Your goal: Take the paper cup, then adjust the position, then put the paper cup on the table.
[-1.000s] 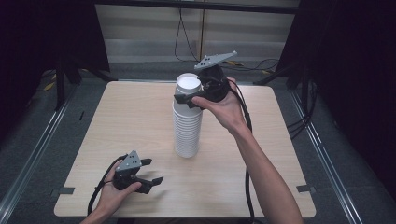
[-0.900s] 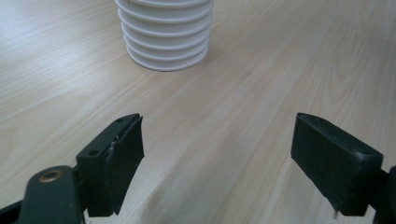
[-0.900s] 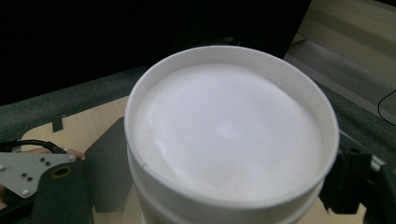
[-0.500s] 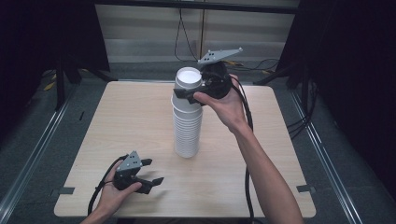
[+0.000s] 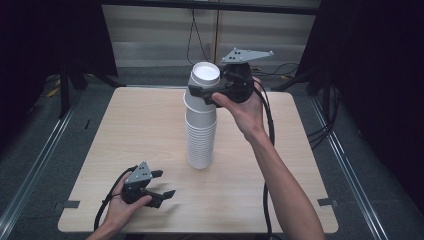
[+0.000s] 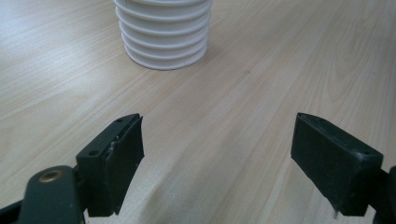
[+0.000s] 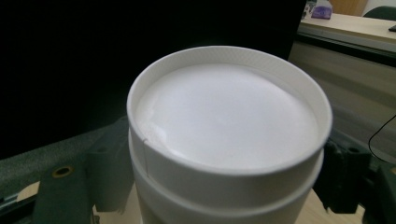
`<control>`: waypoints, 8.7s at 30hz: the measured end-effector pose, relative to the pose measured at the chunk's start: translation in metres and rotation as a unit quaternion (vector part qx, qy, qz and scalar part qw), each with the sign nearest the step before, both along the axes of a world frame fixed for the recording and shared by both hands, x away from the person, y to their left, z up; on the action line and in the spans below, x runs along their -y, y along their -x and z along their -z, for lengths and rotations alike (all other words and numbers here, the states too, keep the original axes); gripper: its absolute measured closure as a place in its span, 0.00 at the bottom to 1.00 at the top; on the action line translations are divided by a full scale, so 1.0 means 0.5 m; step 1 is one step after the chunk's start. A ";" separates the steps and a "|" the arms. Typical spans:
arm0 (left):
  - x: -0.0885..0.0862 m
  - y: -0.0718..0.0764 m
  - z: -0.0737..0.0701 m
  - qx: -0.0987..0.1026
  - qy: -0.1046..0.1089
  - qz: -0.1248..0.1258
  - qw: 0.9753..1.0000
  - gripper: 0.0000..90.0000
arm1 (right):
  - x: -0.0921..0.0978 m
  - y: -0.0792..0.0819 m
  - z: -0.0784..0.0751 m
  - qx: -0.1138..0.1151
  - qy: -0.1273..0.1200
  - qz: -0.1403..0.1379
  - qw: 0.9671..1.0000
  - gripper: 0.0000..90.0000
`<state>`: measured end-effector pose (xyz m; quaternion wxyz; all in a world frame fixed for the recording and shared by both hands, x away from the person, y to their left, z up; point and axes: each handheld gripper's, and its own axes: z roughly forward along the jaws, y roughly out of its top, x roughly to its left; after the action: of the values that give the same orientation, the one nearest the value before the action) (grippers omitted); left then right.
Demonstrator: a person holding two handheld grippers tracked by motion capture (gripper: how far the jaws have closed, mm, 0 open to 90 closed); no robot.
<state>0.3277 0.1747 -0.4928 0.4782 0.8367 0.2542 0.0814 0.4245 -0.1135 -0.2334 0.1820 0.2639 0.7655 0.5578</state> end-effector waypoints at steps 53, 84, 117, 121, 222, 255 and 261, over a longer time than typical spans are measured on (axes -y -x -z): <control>0.002 -0.001 0.003 -0.002 -0.006 0.002 1.000 0.19 | 0.083 0.054 -0.016 0.064 -0.120 -0.008 0.991 0.24; 0.008 -0.012 0.004 0.000 -0.005 -0.014 1.000 0.19 | 0.181 0.111 0.050 0.055 -0.094 0.052 0.993 0.24; 0.110 -0.029 -0.096 0.063 0.074 0.080 0.992 0.18 | 0.155 0.143 0.227 -0.035 -0.073 0.002 0.997 0.24; 0.128 -0.031 -0.111 0.068 0.084 0.082 0.991 0.18 | 0.145 0.147 0.236 -0.042 -0.068 -0.013 0.997 0.24; 0.127 -0.041 -0.087 0.010 0.083 0.135 0.987 0.17 | 0.063 0.169 0.364 -0.125 -0.082 -0.125 0.981 0.16; 0.129 -0.044 -0.115 -0.007 -0.035 0.147 0.988 0.17 | 0.102 0.167 0.371 -0.154 0.023 -0.136 0.979 0.17; 0.127 -0.048 -0.115 -0.003 -0.053 0.148 0.988 0.17 | 0.094 0.168 0.371 -0.171 0.054 -0.147 0.973 0.19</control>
<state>0.3518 0.1112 -0.4355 0.4395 0.8894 0.1240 0.0203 0.3404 -0.1605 -0.4191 -0.0218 0.2296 0.8447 0.4830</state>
